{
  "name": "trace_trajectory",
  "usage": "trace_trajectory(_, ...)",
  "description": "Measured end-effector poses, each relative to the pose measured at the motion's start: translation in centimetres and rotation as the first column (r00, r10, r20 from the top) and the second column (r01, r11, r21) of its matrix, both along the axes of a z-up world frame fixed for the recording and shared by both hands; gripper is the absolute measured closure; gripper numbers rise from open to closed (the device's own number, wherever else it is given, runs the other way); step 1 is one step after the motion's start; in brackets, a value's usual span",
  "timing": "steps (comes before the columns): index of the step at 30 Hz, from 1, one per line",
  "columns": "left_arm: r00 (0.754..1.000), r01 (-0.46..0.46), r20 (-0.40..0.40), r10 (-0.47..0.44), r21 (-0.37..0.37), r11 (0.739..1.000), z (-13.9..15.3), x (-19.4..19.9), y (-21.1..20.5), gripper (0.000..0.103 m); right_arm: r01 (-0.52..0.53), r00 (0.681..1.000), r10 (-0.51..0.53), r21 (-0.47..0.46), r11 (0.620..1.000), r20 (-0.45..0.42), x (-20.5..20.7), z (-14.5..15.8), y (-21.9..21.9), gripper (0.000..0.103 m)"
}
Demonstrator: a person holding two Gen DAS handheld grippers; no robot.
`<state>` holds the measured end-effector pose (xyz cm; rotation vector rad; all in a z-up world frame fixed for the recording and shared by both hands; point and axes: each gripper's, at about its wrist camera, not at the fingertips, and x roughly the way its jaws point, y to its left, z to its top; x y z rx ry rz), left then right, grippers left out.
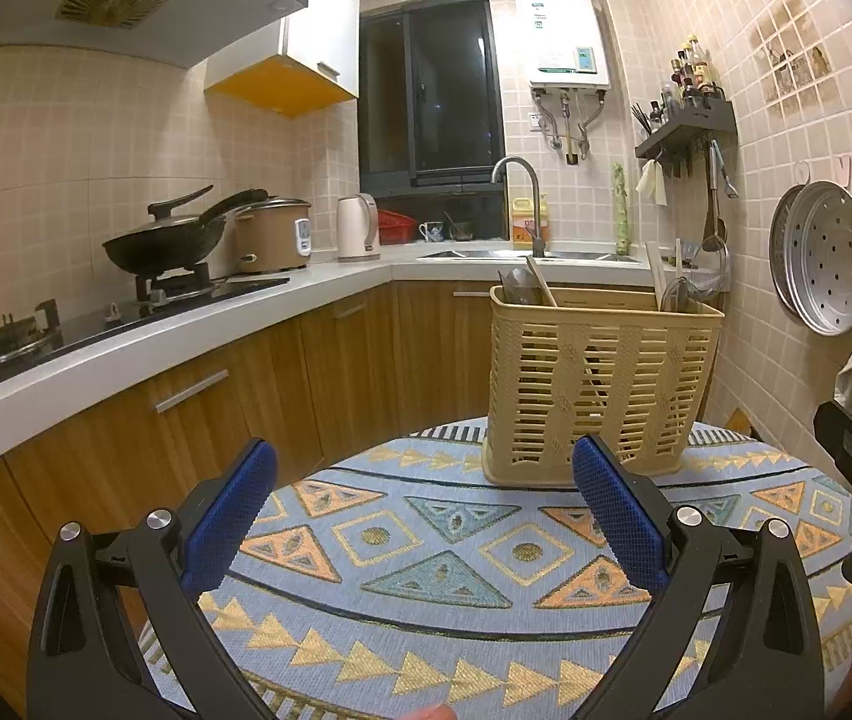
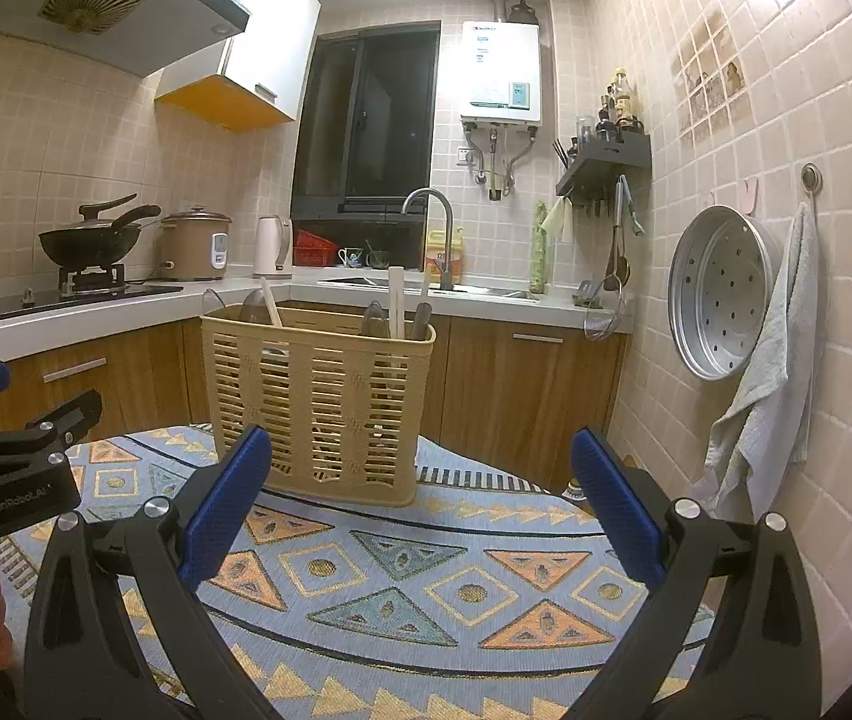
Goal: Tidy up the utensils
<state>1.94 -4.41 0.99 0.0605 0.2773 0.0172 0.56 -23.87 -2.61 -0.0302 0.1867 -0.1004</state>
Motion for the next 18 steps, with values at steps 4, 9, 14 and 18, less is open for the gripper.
trace_trajectory(4, 1.0, 0.002, -0.002, -0.002, -0.001, 1.0, -0.01, -0.04, 0.07, 0.008, -0.001, 1.0, 0.001, 0.002, 1.0, 0.0, 0.04, -0.03, 0.09, 0.008)
trace_trajectory(9, 1.0, 0.002, -0.001, -0.002, -0.004, 1.0, -0.04, -0.09, 0.18, 0.008, 0.0, 1.0, 0.0, -0.003, 1.0, -0.001, -0.01, -0.04, 0.19, 0.008)
trace_trajectory(14, 1.0, 0.003, -0.003, -0.003, -0.005, 1.0, 0.01, -0.06, 0.26, 0.008, -0.001, 1.0, 0.001, 0.001, 1.0, -0.001, -0.03, -0.09, 0.2, 0.008)
trace_trajectory(18, 1.0, 0.004, -0.003, -0.004, 0.002, 1.0, 0.0, -0.06, 0.21, 0.008, -0.004, 1.0, 0.004, 0.002, 1.0, -0.006, -0.01, -0.13, 0.26, 0.008)
